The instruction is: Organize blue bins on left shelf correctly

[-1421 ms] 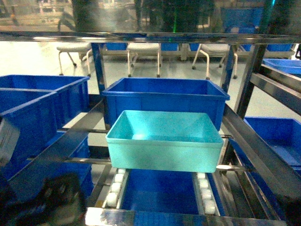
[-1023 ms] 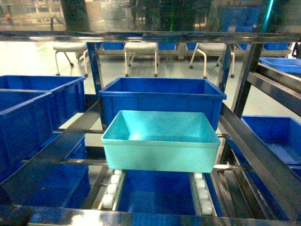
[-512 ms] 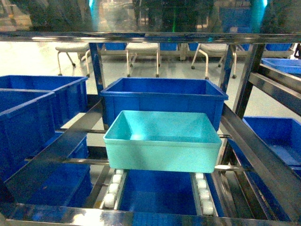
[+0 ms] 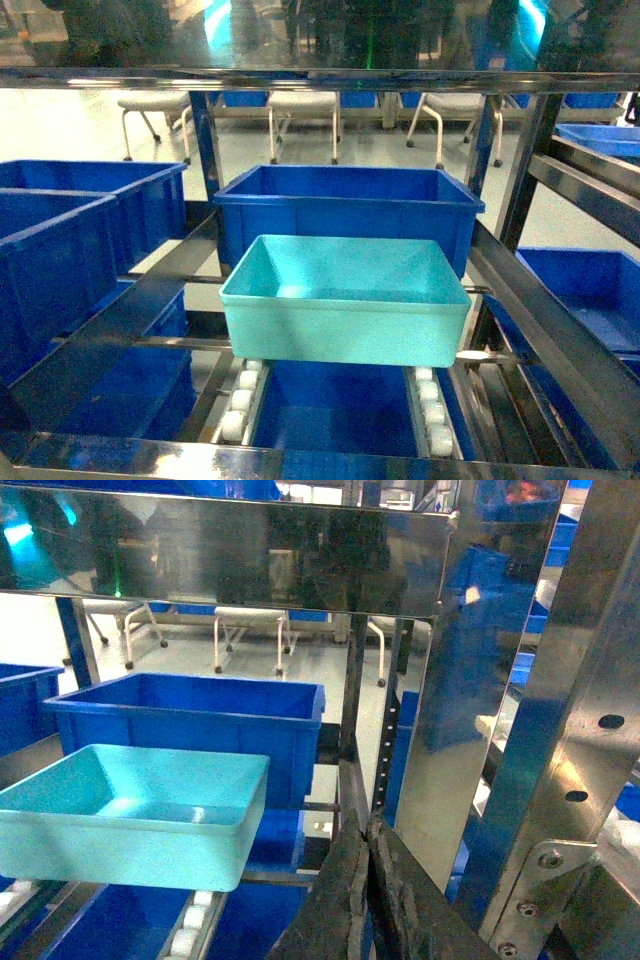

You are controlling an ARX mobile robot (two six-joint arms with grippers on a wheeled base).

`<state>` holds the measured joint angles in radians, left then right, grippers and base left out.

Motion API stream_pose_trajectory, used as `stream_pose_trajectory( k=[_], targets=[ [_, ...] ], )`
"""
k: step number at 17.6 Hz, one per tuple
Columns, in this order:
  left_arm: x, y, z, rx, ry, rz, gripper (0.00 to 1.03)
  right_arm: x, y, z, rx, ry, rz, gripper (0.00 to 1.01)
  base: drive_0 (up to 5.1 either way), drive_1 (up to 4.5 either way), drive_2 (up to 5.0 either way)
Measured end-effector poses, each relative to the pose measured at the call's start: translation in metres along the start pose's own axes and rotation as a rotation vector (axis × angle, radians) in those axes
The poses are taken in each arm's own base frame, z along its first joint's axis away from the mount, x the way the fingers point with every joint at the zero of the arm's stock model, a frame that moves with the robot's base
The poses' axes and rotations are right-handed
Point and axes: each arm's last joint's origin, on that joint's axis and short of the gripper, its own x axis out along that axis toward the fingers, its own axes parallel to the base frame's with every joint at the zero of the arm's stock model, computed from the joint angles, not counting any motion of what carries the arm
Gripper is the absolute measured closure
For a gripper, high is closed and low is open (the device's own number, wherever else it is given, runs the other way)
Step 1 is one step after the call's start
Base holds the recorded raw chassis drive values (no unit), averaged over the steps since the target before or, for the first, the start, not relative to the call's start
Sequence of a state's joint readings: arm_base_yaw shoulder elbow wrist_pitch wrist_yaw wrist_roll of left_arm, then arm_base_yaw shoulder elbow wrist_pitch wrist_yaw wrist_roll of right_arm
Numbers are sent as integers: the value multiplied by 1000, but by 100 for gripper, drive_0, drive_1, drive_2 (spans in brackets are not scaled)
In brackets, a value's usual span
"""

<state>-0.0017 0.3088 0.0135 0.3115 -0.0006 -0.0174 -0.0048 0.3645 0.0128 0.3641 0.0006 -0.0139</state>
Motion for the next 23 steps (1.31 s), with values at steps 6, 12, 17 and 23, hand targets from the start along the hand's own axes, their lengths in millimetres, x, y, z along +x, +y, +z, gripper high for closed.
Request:
stream_pose_trajectory(
  k=[6, 12, 17, 23],
  targets=[
    [-8, 0, -1, 0, 3, 0, 101, -10, 0, 0, 0, -2, 0, 99, 0, 0, 0],
    [-20, 0, -3, 0, 12, -2, 101, -24, 0, -2, 0, 0, 1, 99, 0, 0, 0],
    [-20, 0, -4, 0, 15, 0, 99, -24, 0, -3, 0, 8, 2, 96, 0, 0, 0],
    [-20, 0, -3, 0, 13, 0, 28, -24, 0, -3, 0, 4, 2, 26, 4, -213, 221]
  ],
)
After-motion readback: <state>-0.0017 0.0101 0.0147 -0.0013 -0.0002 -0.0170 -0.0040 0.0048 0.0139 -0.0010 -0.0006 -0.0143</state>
